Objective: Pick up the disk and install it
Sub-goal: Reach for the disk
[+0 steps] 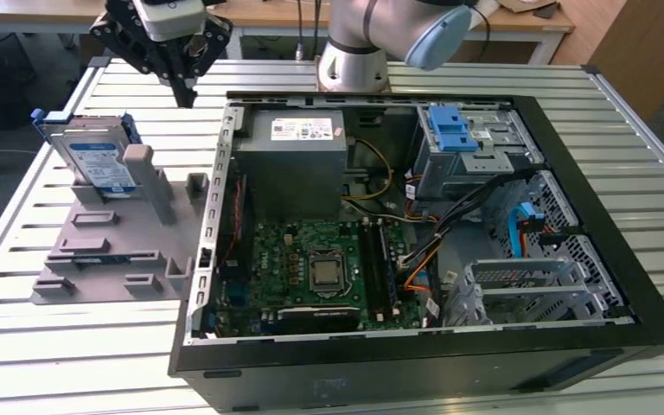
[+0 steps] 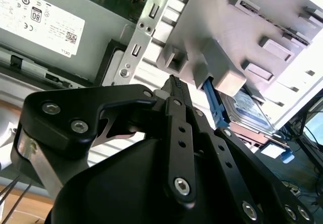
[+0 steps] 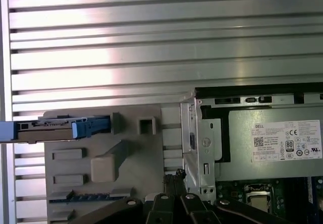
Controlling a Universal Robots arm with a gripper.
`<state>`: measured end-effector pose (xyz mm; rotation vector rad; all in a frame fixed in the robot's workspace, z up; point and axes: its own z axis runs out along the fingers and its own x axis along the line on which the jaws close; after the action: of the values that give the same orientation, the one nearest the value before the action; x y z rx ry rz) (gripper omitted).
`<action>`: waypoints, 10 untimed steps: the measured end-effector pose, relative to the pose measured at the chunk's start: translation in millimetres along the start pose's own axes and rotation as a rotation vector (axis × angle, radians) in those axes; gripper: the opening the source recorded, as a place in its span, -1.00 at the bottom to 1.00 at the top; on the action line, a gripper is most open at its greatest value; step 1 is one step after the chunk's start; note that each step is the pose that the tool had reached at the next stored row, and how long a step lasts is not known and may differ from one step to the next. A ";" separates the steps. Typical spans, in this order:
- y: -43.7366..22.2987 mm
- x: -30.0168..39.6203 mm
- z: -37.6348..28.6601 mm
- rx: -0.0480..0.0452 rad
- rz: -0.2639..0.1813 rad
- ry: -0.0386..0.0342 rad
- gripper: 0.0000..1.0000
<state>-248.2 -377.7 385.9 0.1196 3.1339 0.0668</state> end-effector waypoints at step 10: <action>2.4 13.0 0.2 0.0000 0.000 0.0000 -0.79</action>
<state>-261.0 -374.3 385.8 0.1194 3.1339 0.0668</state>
